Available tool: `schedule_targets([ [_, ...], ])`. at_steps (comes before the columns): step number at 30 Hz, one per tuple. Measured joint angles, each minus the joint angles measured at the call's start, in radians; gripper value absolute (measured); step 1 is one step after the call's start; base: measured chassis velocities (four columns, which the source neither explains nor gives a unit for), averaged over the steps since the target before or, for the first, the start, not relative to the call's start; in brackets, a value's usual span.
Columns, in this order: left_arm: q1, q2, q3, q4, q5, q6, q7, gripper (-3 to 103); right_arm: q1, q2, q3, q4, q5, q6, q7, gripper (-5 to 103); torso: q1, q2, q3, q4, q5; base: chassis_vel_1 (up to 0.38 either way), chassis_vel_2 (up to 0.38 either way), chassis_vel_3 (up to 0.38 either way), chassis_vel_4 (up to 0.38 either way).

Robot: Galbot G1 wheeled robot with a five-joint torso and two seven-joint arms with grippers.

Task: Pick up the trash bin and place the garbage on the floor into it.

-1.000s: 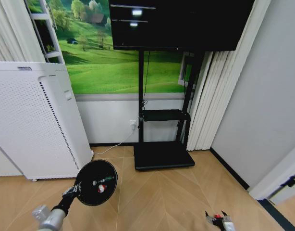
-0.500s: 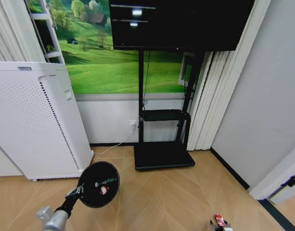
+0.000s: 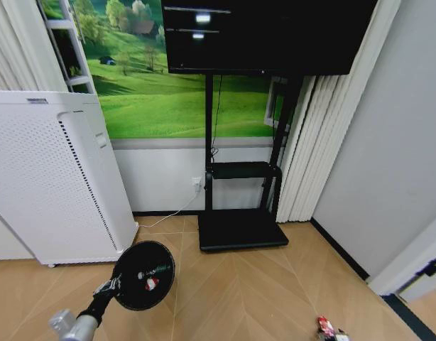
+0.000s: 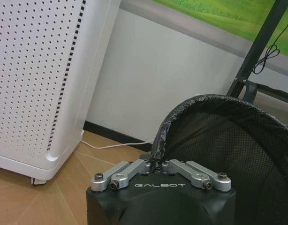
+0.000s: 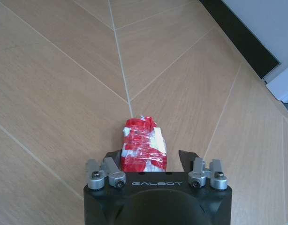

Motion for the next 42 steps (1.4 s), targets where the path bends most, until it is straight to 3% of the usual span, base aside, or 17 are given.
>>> schedule_targets([
  [5, 0.005, -0.001, -0.004, 0.002, 0.003, -0.003, 0.0, 4, -0.005, 0.013, 0.001, 0.014, 0.003, -0.001, -0.008, 52, 0.0, 0.0, 0.0, -0.0001, 0.0007, 0.0, 0.0, 0.0, 0.0],
  [7, 0.005, -0.001, -0.005, 0.003, 0.003, -0.003, 0.0, 4, -0.008, 0.014, 0.001, 0.02, 0.002, -0.003, -0.012, 49, 0.0, 0.0, 0.0, 0.0, 0.0008, 0.0, 0.0, 0.0, 0.0],
  [14, -0.003, -0.002, -0.001, 0.014, 0.007, -0.006, 0.0, 4, -0.051, 0.012, -0.001, 0.085, 0.014, -0.011, -0.019, 47, 0.0, 0.0, 0.0, 0.0001, 0.0018, 0.0, 0.0, 0.0, 0.0],
  [17, -0.01, 0.002, 0.009, 0.023, 0.013, -0.009, -0.002, 4, -0.104, -0.004, -0.002, 0.17, 0.064, -0.025, -0.047, 47, 0.0, 0.0, 0.0, 0.0, 0.003, 0.0, 0.0, 0.0, 0.0],
  [20, -0.031, 0.014, 0.033, 0.044, 0.022, -0.028, -0.027, 4, -0.167, -0.034, 0.002, 0.286, 0.116, -0.017, -0.107, 47, 0.0, 0.0, 0.0, 0.0, 0.0017, 0.0, 0.0, 0.0, 0.0],
  [23, -0.074, 0.055, 0.124, 0.085, 0.016, -0.039, -0.089, 4, -0.265, -0.06, 0.023, 0.531, 0.222, 0.055, -0.24, 46, 0.0, 0.0, 0.0, 0.0, 0.0019, 0.0, 0.0, 0.0, 0.0],
  [27, -0.098, 0.076, 0.184, 0.107, 0.024, -0.041, -0.126, 4, -0.306, -0.064, 0.032, 0.654, 0.239, 0.07, -0.291, 46, 0.0, 0.0, 0.0, 0.0001, 0.0012, 0.0, 0.0, 0.0, 0.0],
  [28, -0.13, 0.102, 0.252, 0.133, 0.039, -0.041, -0.161, 4, -0.353, -0.058, 0.036, 0.807, 0.246, 0.09, -0.33, 46, 0.0, 0.0, 0.0, 0.0003, 0.0, 0.0, 0.0, 0.0, 0.0],
  [29, -0.158, 0.123, 0.306, 0.148, 0.053, -0.048, -0.197, 4, -0.384, -0.037, 0.024, 0.906, 0.241, 0.11, -0.34, 46, 0.0, 0.0, 0.0, -0.0003, 0.0016, 0.0, 0.0, 0.0, 0.0],
  [32, -0.183, 0.153, 0.368, 0.152, 0.057, -0.072, -0.241, 4, -0.41, -0.021, -0.024, 1.053, 0.232, 0.113, -0.37, 46, 0.0, 0.0, 0.0, 0.0002, 0.001, 0.0, 0.0, 0.0, 0.0],
  [37, -0.241, 0.216, 0.457, 0.164, 0.043, -0.072, -0.244, 4, -0.446, -0.023, -0.081, 1.205, 0.229, 0.113, -0.434, 46, 0.0, 0.0, 0.0, 0.0002, 0.001, 0.0, 0.0, 0.0, 0.0],
  [42, -0.359, 0.283, 0.624, 0.243, -0.007, -0.058, -0.262, 4, -0.445, -0.032, -0.141, 1.276, 0.167, 0.135, -0.484, 46, 0.0, 0.0, 0.0, 0.0001, 0.0007, 0.0, 0.0, 0.0, 0.0],
])
